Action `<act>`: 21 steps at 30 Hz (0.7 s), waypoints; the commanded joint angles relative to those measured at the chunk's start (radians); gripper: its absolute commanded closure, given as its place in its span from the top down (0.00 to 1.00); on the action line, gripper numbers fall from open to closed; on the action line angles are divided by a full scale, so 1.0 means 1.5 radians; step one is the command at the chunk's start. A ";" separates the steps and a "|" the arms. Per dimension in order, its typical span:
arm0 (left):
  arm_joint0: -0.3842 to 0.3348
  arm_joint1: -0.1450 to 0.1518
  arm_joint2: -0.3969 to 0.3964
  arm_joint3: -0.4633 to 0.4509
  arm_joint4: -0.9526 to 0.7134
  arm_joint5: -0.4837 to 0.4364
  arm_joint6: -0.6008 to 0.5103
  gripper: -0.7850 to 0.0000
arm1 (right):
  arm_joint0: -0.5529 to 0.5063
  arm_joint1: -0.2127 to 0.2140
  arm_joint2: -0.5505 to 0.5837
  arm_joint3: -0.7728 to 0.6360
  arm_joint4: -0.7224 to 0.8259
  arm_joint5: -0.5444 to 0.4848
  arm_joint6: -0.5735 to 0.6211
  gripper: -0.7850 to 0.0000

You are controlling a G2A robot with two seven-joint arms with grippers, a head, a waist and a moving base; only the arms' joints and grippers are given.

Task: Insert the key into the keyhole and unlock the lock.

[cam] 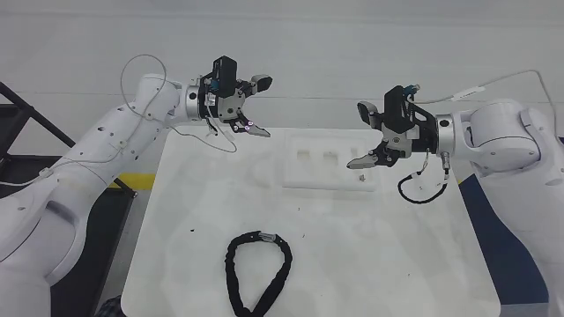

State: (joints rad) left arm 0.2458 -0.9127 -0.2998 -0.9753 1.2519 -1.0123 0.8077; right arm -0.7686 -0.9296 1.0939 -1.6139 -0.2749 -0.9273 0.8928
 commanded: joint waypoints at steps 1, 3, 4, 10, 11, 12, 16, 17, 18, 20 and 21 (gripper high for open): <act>0.000 0.000 0.000 0.000 0.000 0.000 0.000 1.00 | 0.000 0.000 0.000 0.000 0.000 0.000 0.000 1.00; 0.000 0.000 0.000 0.000 0.000 0.000 0.000 1.00 | 0.000 0.000 0.000 0.000 0.000 0.000 0.000 1.00; 0.000 0.000 0.000 0.000 0.000 0.000 0.000 1.00 | 0.000 0.000 0.000 0.000 0.000 0.000 0.000 1.00; 0.000 0.000 0.000 0.000 0.000 0.000 0.000 1.00 | -0.020 0.001 -0.003 0.014 -0.037 0.037 -0.018 1.00; 0.000 0.000 0.000 0.000 0.000 0.000 0.000 1.00 | -0.022 0.001 -0.004 0.019 -0.043 0.044 -0.019 1.00; 0.000 0.000 0.000 0.000 0.000 0.000 0.000 1.00 | -0.026 0.001 -0.006 0.031 -0.048 0.053 -0.019 1.00; 0.000 0.000 0.000 0.000 0.000 0.000 0.000 1.00 | -0.039 0.001 -0.017 0.070 -0.053 0.098 -0.014 1.00; 0.000 0.000 0.000 0.000 0.000 0.000 0.000 1.00 | -0.042 0.001 -0.020 0.079 -0.052 0.106 -0.012 1.00; 0.000 0.000 0.000 0.000 0.000 0.000 0.000 1.00 | -0.045 0.001 -0.023 0.090 -0.050 0.115 -0.010 1.00; 0.000 0.000 0.000 0.000 0.000 0.000 0.000 1.00 | -0.049 0.001 -0.029 0.103 -0.047 0.133 -0.003 1.00; 0.000 0.000 0.000 0.000 0.000 0.000 0.000 1.00 | -0.051 0.001 -0.032 0.110 -0.045 0.137 -0.004 1.00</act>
State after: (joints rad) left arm 0.2458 -0.9127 -0.2998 -0.9753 1.2519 -1.0123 0.8077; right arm -0.8427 -0.9281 1.0506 -1.4596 -0.3460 -0.7314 0.8870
